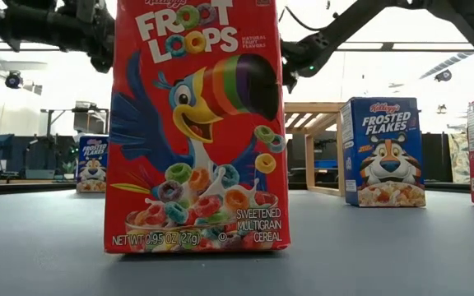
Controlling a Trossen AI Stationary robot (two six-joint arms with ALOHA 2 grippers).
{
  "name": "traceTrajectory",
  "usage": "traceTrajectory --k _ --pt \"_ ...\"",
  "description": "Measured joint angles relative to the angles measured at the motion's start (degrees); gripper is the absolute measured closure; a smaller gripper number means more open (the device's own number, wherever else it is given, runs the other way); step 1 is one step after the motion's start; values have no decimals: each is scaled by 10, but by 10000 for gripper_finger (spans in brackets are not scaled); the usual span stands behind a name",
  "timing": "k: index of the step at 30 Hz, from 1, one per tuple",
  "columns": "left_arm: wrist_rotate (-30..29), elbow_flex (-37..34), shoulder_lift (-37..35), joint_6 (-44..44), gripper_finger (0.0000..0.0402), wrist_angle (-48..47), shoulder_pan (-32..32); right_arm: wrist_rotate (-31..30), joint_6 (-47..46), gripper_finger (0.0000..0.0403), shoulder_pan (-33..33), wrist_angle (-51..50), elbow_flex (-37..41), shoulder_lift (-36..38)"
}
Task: Stack cereal on shelf
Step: Put the top yellow cereal box on the shelf aligned with the other yellow cereal box
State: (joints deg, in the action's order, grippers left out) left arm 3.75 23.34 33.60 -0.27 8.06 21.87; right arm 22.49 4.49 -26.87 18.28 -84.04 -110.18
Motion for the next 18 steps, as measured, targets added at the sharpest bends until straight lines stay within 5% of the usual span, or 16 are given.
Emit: traceTrajectory --k 18 --pt "-1 -42 -42 -18 194 35 0 -32 -10 255 2 0 -30 -29"
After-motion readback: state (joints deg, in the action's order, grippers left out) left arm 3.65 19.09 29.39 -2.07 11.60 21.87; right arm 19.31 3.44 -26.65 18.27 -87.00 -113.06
